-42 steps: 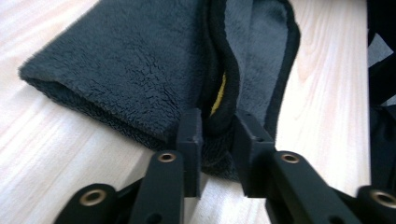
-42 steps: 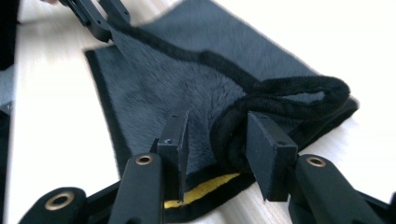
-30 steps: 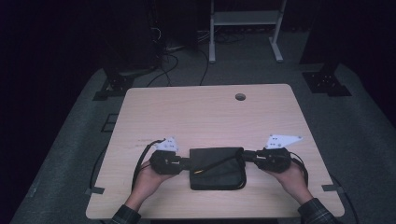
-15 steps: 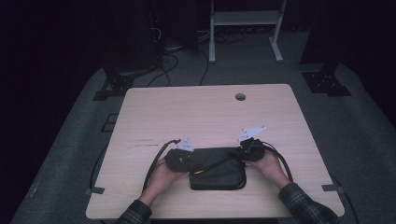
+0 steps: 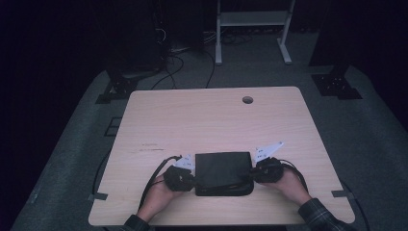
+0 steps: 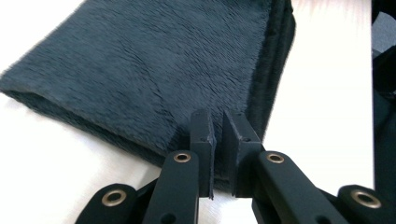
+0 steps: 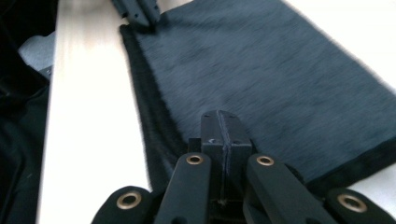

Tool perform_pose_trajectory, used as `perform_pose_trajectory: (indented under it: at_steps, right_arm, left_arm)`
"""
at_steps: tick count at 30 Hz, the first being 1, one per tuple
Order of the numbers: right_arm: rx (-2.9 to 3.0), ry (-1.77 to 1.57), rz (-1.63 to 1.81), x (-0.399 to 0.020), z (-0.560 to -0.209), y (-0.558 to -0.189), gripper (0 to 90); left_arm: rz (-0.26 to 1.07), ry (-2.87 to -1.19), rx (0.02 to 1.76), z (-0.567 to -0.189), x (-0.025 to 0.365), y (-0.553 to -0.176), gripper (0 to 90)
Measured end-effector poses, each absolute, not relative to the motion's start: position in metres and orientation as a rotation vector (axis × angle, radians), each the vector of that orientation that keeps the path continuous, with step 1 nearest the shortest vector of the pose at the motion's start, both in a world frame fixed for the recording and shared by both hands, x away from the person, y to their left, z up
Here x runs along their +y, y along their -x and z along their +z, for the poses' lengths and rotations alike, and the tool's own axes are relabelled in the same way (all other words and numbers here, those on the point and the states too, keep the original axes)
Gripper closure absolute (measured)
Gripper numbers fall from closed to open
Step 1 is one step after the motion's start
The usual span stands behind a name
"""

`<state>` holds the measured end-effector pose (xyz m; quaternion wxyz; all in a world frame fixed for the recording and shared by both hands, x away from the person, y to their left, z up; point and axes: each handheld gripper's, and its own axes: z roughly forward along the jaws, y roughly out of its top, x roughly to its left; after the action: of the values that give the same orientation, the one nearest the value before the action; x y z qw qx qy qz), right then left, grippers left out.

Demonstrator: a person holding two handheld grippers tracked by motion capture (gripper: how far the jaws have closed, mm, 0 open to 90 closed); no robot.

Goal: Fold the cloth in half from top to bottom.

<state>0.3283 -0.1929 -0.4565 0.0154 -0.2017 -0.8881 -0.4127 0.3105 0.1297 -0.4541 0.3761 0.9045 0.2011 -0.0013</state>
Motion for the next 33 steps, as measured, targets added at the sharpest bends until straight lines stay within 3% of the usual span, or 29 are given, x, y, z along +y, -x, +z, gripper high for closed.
perform_pose_trajectory:
  at_steps: [10,14,18,19,20,24,25,26,33]
  right_arm:
    - [-2.806,0.598,-1.223,-0.198,-0.464,-0.305,87.2]
    - [-2.791,0.657,-1.309,-0.204,-0.457,-0.306,71.6]
    - [-2.796,0.766,-1.404,-0.215,-0.450,-0.310,52.8]
    - [-2.796,0.766,-1.404,-0.215,-0.450,-0.310,52.8]
    - [-2.803,0.838,-1.440,-0.222,-0.448,-0.313,40.1]
    - [-2.804,0.960,-1.450,-0.229,-0.448,-0.315,23.9]
    - [-2.804,0.960,-1.450,-0.229,-0.448,-0.315,23.9]
    - [-2.815,1.022,-1.436,-0.232,-0.448,-0.315,16.3]
    - [-2.812,1.183,-1.443,-0.251,-0.448,-0.316,8.3]
  left_arm:
    - [0.036,-2.331,0.513,-0.455,0.137,-0.301,75.1]
    - [0.069,-2.286,0.536,-0.448,0.142,-0.300,64.0]
    - [0.108,-2.263,0.580,-0.447,0.149,-0.300,46.6]
    - [0.108,-2.263,0.580,-0.447,0.149,-0.300,42.3]
    - [0.128,-2.256,0.597,-0.446,0.153,-0.300,36.7]
    - [0.201,-2.226,0.649,-0.444,0.166,-0.301,24.7]
    - [0.201,-2.226,0.649,-0.444,0.166,-0.301,22.3]
    - [0.262,-2.205,0.693,-0.442,0.174,-0.301,17.2]
    - [0.346,-2.177,0.779,-0.446,0.202,-0.299,1.4]
